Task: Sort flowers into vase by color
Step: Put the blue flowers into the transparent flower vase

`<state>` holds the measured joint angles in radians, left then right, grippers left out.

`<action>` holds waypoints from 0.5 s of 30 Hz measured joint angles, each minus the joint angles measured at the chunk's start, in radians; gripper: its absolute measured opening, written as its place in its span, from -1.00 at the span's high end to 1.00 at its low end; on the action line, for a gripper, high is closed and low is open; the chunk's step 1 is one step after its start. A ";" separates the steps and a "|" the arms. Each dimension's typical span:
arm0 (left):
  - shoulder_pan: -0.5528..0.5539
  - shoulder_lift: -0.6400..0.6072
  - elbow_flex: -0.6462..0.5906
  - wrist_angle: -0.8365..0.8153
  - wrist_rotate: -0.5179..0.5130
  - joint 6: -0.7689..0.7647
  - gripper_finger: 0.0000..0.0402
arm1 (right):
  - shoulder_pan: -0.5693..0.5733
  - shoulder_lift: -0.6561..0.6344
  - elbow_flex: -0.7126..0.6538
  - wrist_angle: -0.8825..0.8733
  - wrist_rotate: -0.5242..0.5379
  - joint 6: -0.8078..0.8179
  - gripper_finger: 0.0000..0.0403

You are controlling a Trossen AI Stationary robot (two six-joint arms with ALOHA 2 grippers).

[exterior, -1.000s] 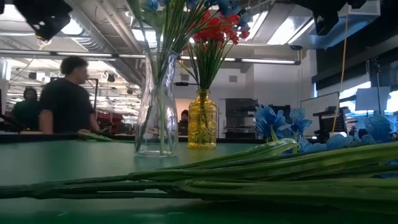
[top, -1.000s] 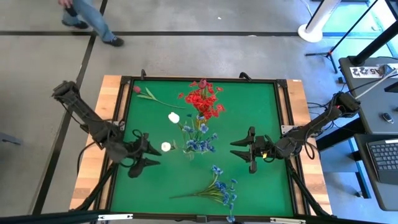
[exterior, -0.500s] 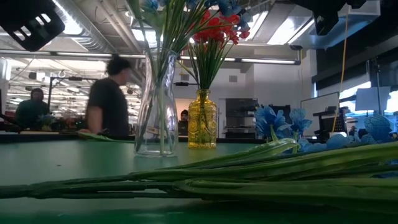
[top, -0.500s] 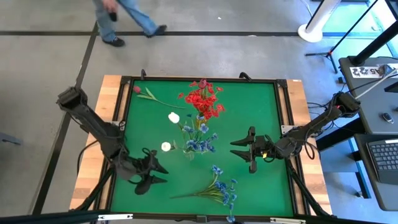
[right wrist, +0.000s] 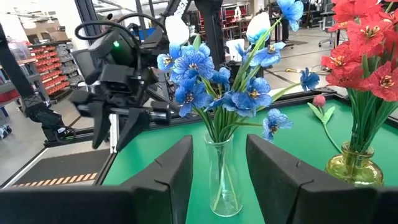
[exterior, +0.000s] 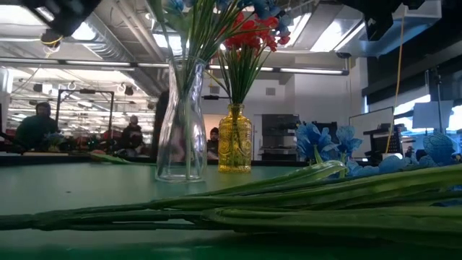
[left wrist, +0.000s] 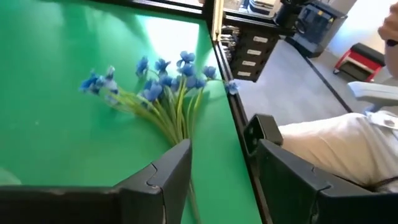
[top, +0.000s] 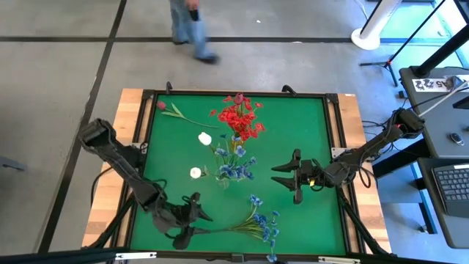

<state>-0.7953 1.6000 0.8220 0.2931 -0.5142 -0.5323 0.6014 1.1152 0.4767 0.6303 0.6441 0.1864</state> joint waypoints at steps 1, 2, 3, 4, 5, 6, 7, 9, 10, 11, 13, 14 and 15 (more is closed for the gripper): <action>0.006 0.015 0.018 -0.004 -0.001 0.007 0.12 | 0.000 0.000 0.000 0.000 0.000 0.000 0.27; 0.013 0.030 0.035 -0.006 0.000 0.010 0.12 | 0.000 0.000 0.000 -0.002 0.000 0.000 0.27; 0.019 0.041 0.046 -0.012 0.000 0.010 0.12 | 0.000 0.000 0.000 -0.003 0.000 0.000 0.27; 0.026 0.049 0.053 -0.016 -0.001 0.008 0.12 | 0.000 0.000 0.000 -0.003 0.000 0.000 0.27; 0.033 0.058 0.061 -0.016 0.000 0.000 0.12 | 0.000 0.000 0.000 -0.003 0.000 0.000 0.27; 0.040 0.064 0.065 -0.012 0.003 -0.011 0.12 | 0.000 0.000 0.000 -0.003 0.000 0.000 0.27; 0.048 0.068 0.065 -0.015 0.011 -0.020 0.12 | 0.000 0.000 0.000 -0.003 0.000 0.000 0.27; 0.056 0.076 0.065 -0.016 0.023 -0.041 0.12 | 0.000 0.000 0.000 -0.003 0.000 0.000 0.27; 0.060 0.079 0.065 -0.017 0.031 -0.050 0.12 | 0.000 0.000 0.000 -0.004 0.000 0.000 0.27; 0.063 0.082 0.065 -0.017 0.034 -0.057 0.12 | 0.000 0.000 0.000 -0.004 -0.003 0.000 0.27; 0.063 0.082 0.065 -0.016 0.035 -0.058 0.12 | 0.000 0.000 0.000 -0.004 -0.008 0.000 0.27; 0.063 0.082 0.065 -0.015 0.035 -0.058 0.12 | 0.000 0.000 0.000 -0.004 -0.008 0.000 0.27; 0.063 0.082 0.065 -0.015 0.036 -0.059 0.12 | 0.000 0.000 0.000 -0.004 -0.008 0.000 0.27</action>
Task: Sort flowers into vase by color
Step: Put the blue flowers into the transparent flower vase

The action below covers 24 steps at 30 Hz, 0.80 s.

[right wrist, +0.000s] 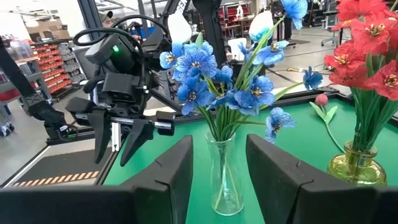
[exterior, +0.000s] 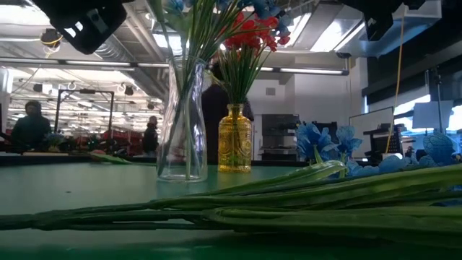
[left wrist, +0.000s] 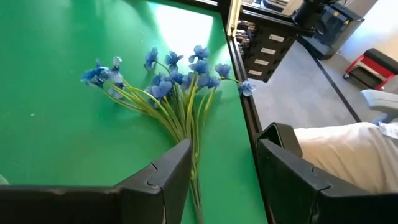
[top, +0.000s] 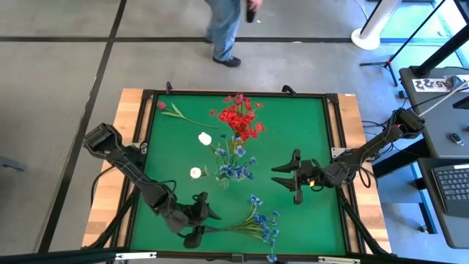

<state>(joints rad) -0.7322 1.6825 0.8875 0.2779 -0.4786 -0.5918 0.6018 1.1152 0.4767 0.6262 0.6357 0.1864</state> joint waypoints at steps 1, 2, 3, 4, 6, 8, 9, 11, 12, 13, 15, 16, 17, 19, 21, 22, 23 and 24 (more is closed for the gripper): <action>0.000 0.000 0.000 -0.001 0.001 0.000 0.12 | 0.000 0.000 0.000 0.000 0.000 0.000 0.27; 0.000 0.000 0.000 -0.001 0.001 0.000 0.12 | 0.000 0.000 0.000 0.000 0.000 0.000 0.27; 0.000 0.000 0.000 0.000 0.001 -0.001 0.12 | 0.000 0.000 0.000 -0.001 0.000 0.000 0.27; 0.000 0.000 0.000 0.000 0.001 -0.001 0.12 | 0.000 0.000 0.000 -0.003 0.000 0.000 0.27; 0.000 0.000 0.000 -0.001 0.001 -0.001 0.12 | 0.000 0.006 0.000 -0.004 0.000 0.000 0.27; 0.002 0.000 0.000 0.000 0.000 -0.001 0.12 | 0.000 0.010 0.000 -0.007 0.000 0.000 0.27; 0.005 0.000 0.000 0.000 0.000 0.000 0.12 | 0.000 0.010 0.000 -0.003 0.000 0.000 0.27; 0.010 0.000 0.000 -0.001 -0.001 0.000 0.12 | 0.000 0.013 0.000 0.001 0.000 0.000 0.27; 0.013 0.000 0.000 -0.001 -0.001 0.000 0.12 | 0.000 0.015 0.000 -0.001 0.000 0.001 0.27; 0.015 0.000 0.000 -0.001 -0.001 -0.001 0.12 | 0.000 0.015 0.000 -0.004 0.000 0.007 0.27; 0.017 0.000 0.000 0.000 -0.001 -0.001 0.12 | 0.000 0.015 0.000 -0.003 0.000 0.025 0.27; 0.017 0.000 -0.001 0.000 -0.001 -0.001 0.12 | 0.000 0.015 0.000 -0.008 0.000 0.035 0.27; 0.017 0.000 -0.001 0.000 -0.001 -0.001 0.12 | 0.000 0.015 0.000 -0.018 0.000 0.042 0.27; 0.017 0.000 -0.001 0.000 0.000 -0.010 0.12 | 0.000 0.015 0.000 -0.025 0.000 0.048 0.27; 0.017 0.006 -0.001 0.002 0.002 -0.029 0.12 | 0.000 0.015 0.000 -0.026 0.000 0.049 0.27; 0.017 0.010 -0.001 0.000 0.004 -0.031 0.12 | 0.000 0.015 0.000 -0.026 0.000 0.049 0.27; 0.017 0.017 -0.001 0.000 0.004 -0.032 0.12 | 0.000 0.015 0.000 -0.026 0.000 0.048 0.27; 0.017 0.025 -0.001 0.002 0.009 -0.034 0.12 | 0.000 0.015 0.000 -0.026 0.000 0.046 0.27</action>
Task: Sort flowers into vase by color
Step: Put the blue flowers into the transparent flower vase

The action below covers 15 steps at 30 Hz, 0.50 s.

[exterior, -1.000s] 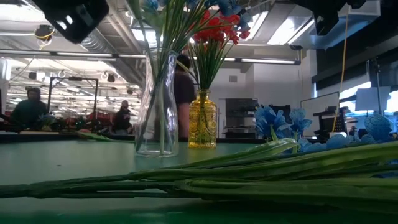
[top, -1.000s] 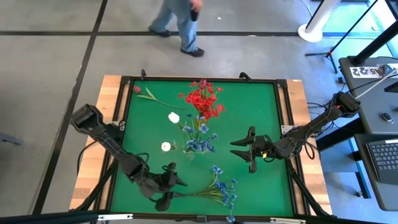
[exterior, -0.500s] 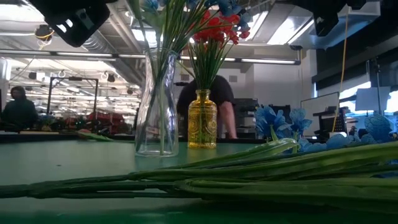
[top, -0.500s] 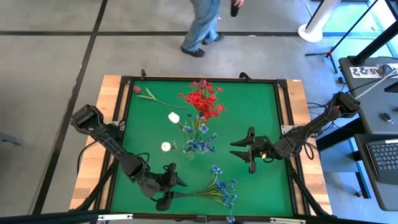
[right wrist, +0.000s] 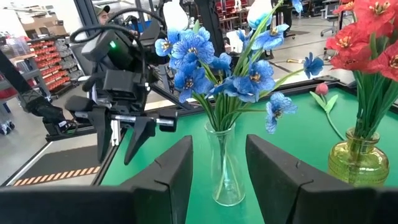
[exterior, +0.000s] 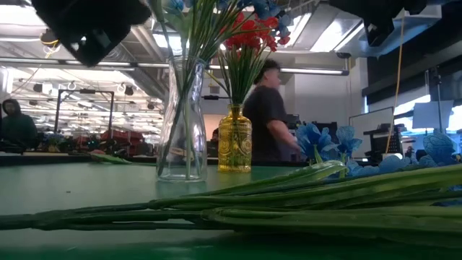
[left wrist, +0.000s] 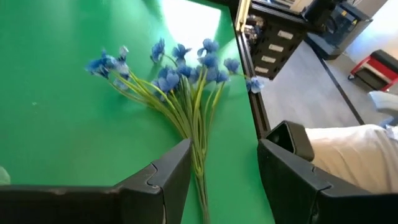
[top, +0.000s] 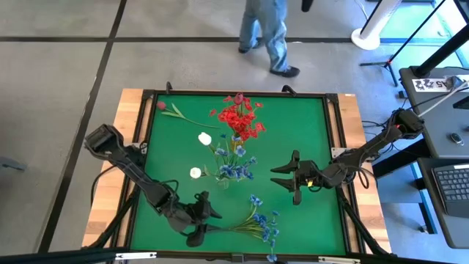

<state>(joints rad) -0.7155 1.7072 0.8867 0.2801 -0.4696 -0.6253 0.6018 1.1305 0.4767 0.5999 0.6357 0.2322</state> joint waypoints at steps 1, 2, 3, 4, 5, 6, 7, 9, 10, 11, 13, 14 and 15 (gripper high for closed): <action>0.000 0.010 0.000 0.003 0.003 0.000 0.12 | 0.000 0.000 0.000 -0.002 0.000 -0.001 0.27; 0.002 0.021 0.000 0.004 0.009 -0.001 0.12 | 0.000 0.000 0.000 -0.004 0.001 -0.003 0.27; 0.006 0.035 0.000 0.007 0.016 -0.003 0.12 | 0.000 0.000 0.000 -0.005 0.005 -0.004 0.27; 0.011 0.049 0.000 0.016 0.026 -0.013 0.12 | 0.000 0.000 0.000 -0.004 0.008 -0.004 0.27; 0.017 0.064 0.000 0.025 0.030 -0.022 0.12 | 0.000 0.000 0.000 -0.005 0.008 -0.004 0.27; 0.021 0.079 0.000 0.037 0.037 -0.025 0.12 | 0.000 0.000 0.000 -0.006 0.008 -0.004 0.27; 0.027 0.095 0.001 0.051 0.044 -0.024 0.12 | 0.000 0.000 0.000 -0.006 0.008 -0.003 0.27; 0.038 0.130 0.028 0.053 0.053 -0.008 0.12 | 0.000 0.000 0.000 -0.006 0.008 -0.003 0.27; 0.043 0.148 0.044 0.050 0.059 0.007 0.12 | 0.000 0.000 0.000 -0.007 0.008 -0.003 0.27; 0.049 0.167 0.062 0.047 0.072 0.024 0.12 | 0.000 0.000 0.000 -0.007 0.008 -0.003 0.27; 0.062 0.204 0.105 0.048 0.088 0.060 0.12 | 0.000 0.000 0.000 -0.007 0.008 -0.002 0.27; 0.069 0.224 0.125 0.045 0.094 0.079 0.12 | 0.000 0.000 0.000 -0.006 0.008 -0.002 0.27; 0.076 0.241 0.146 0.045 0.096 0.093 0.12 | 0.000 0.000 0.000 -0.006 0.008 -0.002 0.27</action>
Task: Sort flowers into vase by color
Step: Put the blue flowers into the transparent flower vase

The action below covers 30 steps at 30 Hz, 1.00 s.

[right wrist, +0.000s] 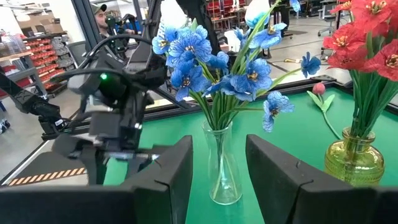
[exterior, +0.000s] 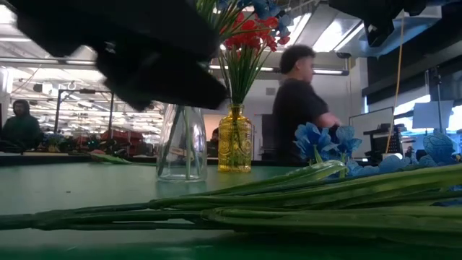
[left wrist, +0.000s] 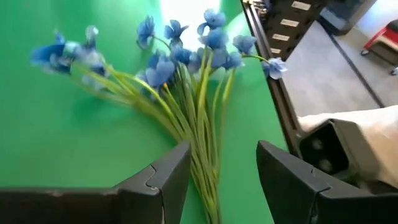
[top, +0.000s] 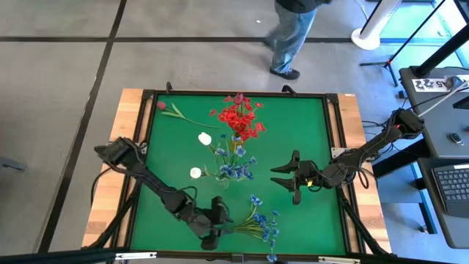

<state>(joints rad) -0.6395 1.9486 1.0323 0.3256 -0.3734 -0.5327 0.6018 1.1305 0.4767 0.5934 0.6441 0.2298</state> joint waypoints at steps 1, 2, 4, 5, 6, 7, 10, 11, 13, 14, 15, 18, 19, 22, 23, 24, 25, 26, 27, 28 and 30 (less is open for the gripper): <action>0.005 0.016 0.016 0.000 0.001 0.016 0.12 | 0.000 0.000 0.000 0.000 0.000 0.000 0.27; 0.011 0.030 0.029 -0.002 0.001 0.028 0.12 | 0.000 0.000 0.000 0.000 0.000 0.001 0.27; 0.024 0.057 0.052 -0.007 0.006 0.038 0.12 | 0.000 0.000 0.000 -0.001 0.000 0.002 0.27; 0.030 0.066 0.059 -0.018 0.017 0.038 0.12 | 0.000 0.000 0.000 -0.001 0.000 0.002 0.27; 0.036 0.073 0.065 -0.033 0.032 0.038 0.12 | 0.000 0.000 0.000 -0.001 0.000 0.002 0.27; 0.041 0.078 0.067 -0.044 0.046 0.031 0.12 | 0.000 0.000 0.000 -0.001 0.000 0.002 0.27; 0.046 0.089 0.067 -0.071 0.073 0.003 0.12 | 0.000 0.000 0.000 -0.003 0.000 0.002 0.27; 0.044 0.090 0.067 -0.081 0.082 0.002 0.12 | 0.000 0.000 0.000 -0.005 0.000 0.002 0.27; 0.040 0.089 0.067 -0.082 0.106 0.000 0.12 | 0.000 0.000 0.000 -0.008 0.000 0.002 0.27; 0.037 0.089 0.067 -0.083 0.108 -0.001 0.12 | 0.000 0.000 0.000 -0.010 0.000 0.002 0.27; 0.033 0.089 0.067 -0.088 0.111 -0.003 0.12 | 0.000 0.000 0.000 -0.010 0.000 0.002 0.27; 0.023 0.089 0.067 -0.111 0.111 -0.005 0.12 | 0.000 0.000 0.000 -0.012 0.002 0.002 0.27; 0.022 0.089 0.067 -0.119 0.111 -0.006 0.12 | 0.000 0.000 0.000 -0.012 0.002 0.002 0.27; 0.019 0.094 0.067 -0.135 0.102 -0.008 0.12 | 0.000 0.000 0.000 -0.012 0.002 0.002 0.27; 0.017 0.095 0.067 -0.136 0.097 -0.008 0.12 | 0.000 0.000 0.000 -0.012 0.002 0.002 0.27; 0.018 0.095 0.067 -0.136 0.093 -0.008 0.12 | 0.000 0.000 0.000 -0.012 0.003 0.002 0.27; 0.019 0.094 0.067 -0.135 0.082 -0.007 0.12 | 0.000 0.000 0.000 -0.012 0.003 0.002 0.27; 0.019 0.094 0.067 -0.138 0.070 -0.007 0.12 | 0.000 0.000 0.000 -0.012 0.003 0.002 0.27; 0.019 0.094 0.067 -0.147 0.058 -0.007 0.12 | 0.000 0.000 0.000 -0.012 0.003 0.002 0.27; 0.019 0.094 0.067 -0.158 0.050 -0.007 0.12 | 0.000 0.000 0.000 -0.012 0.003 0.002 0.27; 0.019 0.094 0.067 -0.166 0.047 -0.003 0.12 | 0.000 0.000 0.000 -0.012 0.003 0.003 0.27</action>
<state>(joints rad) -0.6201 2.0430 1.0996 0.1595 -0.3267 -0.5362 0.6018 1.1305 0.4767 0.5812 0.6468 0.2325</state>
